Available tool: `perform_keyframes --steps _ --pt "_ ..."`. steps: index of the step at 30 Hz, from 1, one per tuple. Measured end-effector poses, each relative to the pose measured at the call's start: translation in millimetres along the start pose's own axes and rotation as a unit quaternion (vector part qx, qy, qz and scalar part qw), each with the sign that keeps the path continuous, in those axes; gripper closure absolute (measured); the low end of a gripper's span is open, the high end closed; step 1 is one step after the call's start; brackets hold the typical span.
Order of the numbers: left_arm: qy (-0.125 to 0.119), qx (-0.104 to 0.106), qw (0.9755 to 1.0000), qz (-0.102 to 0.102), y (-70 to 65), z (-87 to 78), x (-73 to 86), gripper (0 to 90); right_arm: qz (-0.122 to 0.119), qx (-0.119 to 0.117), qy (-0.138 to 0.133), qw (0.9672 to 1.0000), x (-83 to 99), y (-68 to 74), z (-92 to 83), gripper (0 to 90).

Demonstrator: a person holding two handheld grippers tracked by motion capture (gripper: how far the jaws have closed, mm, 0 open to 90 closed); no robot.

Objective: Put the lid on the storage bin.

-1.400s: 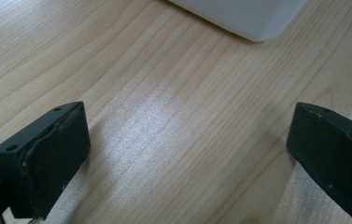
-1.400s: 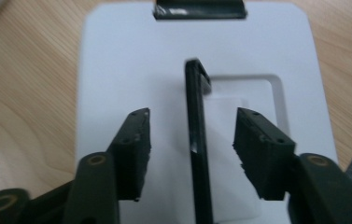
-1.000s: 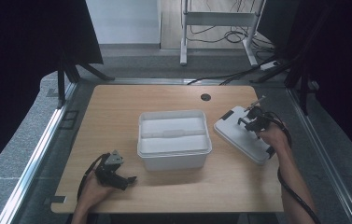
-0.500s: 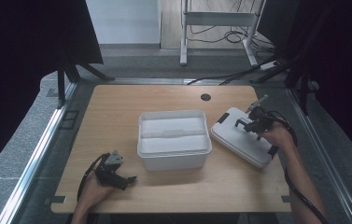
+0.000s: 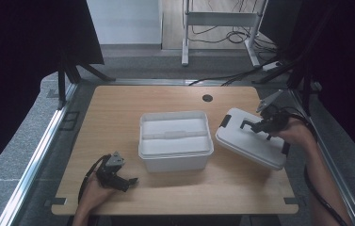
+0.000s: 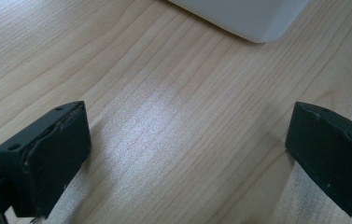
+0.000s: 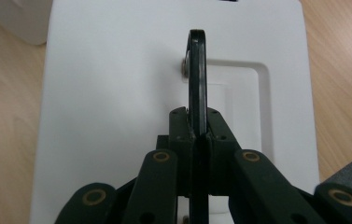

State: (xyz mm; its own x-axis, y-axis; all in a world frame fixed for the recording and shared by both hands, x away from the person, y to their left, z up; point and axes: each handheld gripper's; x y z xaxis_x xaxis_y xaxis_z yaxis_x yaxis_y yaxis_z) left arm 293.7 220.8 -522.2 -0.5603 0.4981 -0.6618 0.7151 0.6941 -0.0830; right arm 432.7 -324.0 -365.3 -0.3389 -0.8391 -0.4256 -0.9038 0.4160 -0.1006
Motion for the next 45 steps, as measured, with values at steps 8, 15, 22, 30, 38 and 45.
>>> perform_keyframes --steps 8,15,22,30,38,45 --pt "-0.001 -0.001 1.0000 -0.001 -0.4 0.0 -0.1 0.4 -0.033 -0.008 -0.021 0.9992 -9.1 5.3 -41.3 83.8" --pt "-0.001 -0.001 1.0000 -0.002 -0.7 0.2 -0.1 0.5 -0.063 -0.013 -0.047 0.9968 -30.2 14.7 -68.7 83.8" --pt "-0.001 -0.001 1.0000 -0.003 -0.8 0.2 -0.2 0.5 -0.110 -0.034 -0.070 0.9908 -65.5 30.3 -71.1 83.7" --pt "-0.001 -0.001 1.0000 -0.003 -0.9 0.2 -0.2 0.6 -0.160 -0.062 -0.088 0.9812 -114.1 51.7 -46.7 83.8" --pt "-0.002 -0.001 1.0000 -0.002 -0.9 0.2 -0.2 0.7 -0.198 -0.088 -0.093 0.9719 -157.9 71.8 -16.6 83.8" --pt "-0.002 -0.001 1.0000 -0.002 -1.1 0.1 -0.1 0.9 -0.230 -0.110 -0.097 0.9621 -194.1 90.0 10.2 83.8"
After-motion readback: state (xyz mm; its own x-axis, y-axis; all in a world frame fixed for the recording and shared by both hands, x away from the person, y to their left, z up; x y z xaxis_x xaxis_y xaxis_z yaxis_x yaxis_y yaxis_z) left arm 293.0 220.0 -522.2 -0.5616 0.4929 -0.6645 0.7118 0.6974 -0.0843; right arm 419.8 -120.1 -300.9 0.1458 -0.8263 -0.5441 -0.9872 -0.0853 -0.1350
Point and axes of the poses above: each handheld gripper's, and its own axes: z roughly forward along the jaws, x roughly out of its underside, y roughly to its left, and after that the axes turned 4 degrees about -z, right-handed
